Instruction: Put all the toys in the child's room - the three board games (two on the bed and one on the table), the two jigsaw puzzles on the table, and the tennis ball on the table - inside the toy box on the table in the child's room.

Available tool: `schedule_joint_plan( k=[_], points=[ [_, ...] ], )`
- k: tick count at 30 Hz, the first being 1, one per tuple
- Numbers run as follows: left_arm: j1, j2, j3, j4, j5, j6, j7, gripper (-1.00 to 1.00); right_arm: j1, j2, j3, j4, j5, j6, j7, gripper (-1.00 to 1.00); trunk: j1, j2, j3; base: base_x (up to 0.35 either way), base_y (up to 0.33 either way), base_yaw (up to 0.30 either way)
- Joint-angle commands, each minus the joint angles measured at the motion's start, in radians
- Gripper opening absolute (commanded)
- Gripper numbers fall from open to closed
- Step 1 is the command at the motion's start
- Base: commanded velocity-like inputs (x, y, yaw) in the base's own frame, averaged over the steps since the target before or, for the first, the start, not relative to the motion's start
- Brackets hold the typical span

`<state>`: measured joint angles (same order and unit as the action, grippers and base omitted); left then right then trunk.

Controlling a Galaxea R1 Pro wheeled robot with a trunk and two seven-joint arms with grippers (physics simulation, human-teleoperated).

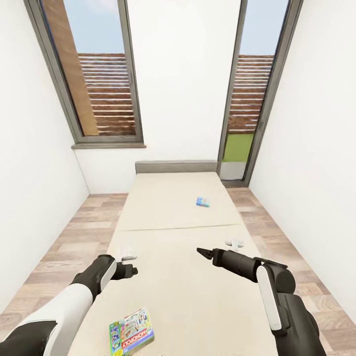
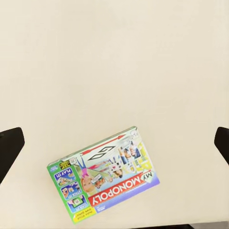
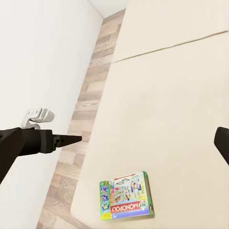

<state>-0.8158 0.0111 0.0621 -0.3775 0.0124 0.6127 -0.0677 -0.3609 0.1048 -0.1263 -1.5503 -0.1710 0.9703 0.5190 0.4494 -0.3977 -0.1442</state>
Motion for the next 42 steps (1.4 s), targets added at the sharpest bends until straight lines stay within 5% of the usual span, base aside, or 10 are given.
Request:
schedule_joint_plan(
  k=[1,42],
  points=[
    [-0.001,0.000,0.006,-0.001,0.001,0.006,-0.003,1.00,-0.001,0.001,-0.003,-0.001,-0.002,0.007,0.003,1.00,0.001,-0.002,-0.004,0.000,0.000,0.000],
    [0.000,0.001,0.011,-0.002,0.001,0.006,-0.006,1.00,-0.001,0.001,-0.003,0.001,-0.002,0.002,0.004,1.00,0.001,-0.002,-0.071,0.004,0.043,0.000]
  ],
)
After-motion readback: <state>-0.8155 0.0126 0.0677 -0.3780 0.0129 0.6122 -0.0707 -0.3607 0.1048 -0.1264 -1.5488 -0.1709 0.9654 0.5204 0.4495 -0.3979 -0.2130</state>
